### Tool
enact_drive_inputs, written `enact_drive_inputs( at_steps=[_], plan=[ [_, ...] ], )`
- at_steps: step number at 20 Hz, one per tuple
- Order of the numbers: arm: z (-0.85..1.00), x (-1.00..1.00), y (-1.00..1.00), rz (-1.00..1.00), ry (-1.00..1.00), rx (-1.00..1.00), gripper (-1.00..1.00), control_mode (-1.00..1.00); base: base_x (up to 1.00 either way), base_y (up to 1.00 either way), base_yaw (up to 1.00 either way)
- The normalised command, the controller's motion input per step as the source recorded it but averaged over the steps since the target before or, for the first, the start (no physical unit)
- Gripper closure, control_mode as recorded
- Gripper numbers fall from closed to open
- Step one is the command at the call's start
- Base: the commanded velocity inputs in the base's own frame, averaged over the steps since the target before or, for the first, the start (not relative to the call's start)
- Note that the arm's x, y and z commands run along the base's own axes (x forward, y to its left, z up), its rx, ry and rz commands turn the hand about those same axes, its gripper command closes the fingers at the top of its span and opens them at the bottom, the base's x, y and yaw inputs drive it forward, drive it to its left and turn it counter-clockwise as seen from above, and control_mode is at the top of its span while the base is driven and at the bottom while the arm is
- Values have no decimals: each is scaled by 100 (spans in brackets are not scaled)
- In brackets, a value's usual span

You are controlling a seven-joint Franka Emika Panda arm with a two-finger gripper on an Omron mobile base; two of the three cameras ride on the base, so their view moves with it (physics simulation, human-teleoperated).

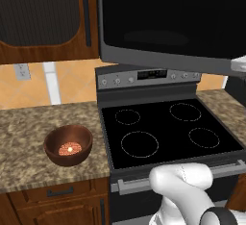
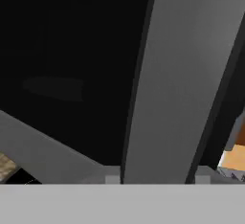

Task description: Open the microwave, place the bowl with waffle inside the microwave, then close the microwave door and turn it on.

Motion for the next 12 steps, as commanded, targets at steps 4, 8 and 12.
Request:
enact_drive_inputs(
  at_steps=[4,8,12],
  plan=[
    [28,-92,100,-5,16,-24,100,-100,0,0,0],
    [25,-96,100,-6,19,-23,-100,-100,0,0,0],
    [30,-98,100,-1,20,-18,-100,-100,0,0,0]
  ],
)
